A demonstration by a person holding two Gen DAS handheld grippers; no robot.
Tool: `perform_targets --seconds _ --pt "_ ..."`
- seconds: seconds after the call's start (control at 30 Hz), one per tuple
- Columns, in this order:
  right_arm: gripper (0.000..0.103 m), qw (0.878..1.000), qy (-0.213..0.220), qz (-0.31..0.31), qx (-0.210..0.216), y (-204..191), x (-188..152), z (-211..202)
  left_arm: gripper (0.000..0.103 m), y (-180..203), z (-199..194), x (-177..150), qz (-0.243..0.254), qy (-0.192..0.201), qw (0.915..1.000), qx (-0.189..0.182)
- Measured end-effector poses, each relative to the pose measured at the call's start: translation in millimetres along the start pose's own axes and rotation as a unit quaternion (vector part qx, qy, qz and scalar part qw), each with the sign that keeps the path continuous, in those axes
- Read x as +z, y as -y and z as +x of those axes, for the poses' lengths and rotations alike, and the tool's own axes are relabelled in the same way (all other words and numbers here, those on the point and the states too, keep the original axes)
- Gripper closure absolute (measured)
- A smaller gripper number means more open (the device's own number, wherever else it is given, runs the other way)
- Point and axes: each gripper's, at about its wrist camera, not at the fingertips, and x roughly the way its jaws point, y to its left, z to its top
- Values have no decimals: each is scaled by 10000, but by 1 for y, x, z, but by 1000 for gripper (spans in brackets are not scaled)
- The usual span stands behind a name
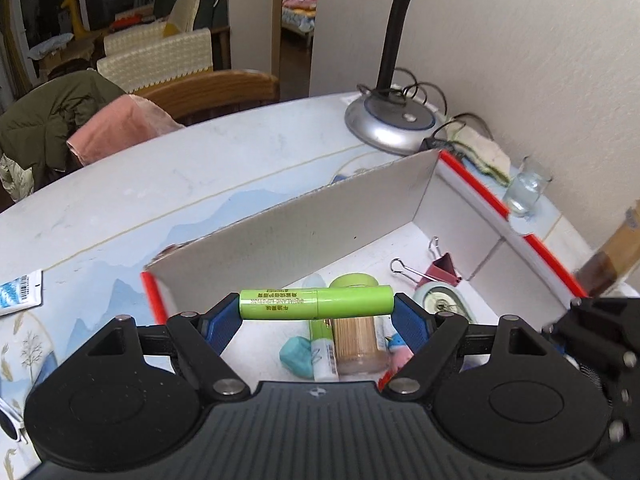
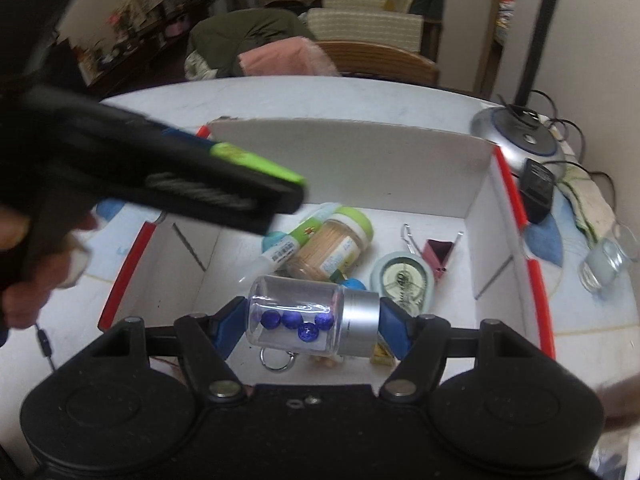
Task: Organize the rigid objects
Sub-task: 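Carry the battery and pill bottle into the shoebox and open both tools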
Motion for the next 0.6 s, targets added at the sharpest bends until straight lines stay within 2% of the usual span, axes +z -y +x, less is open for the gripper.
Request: perform_targets --seconds 0.3,0.6 --pt "34 9993 -302 -162 120 -1 0 24 22 5 38 1 5 -306 9994 179" --pt "34 9990 -401 -164 49 -1 -1 37 21 6 52 1 95 -459 9986 251"
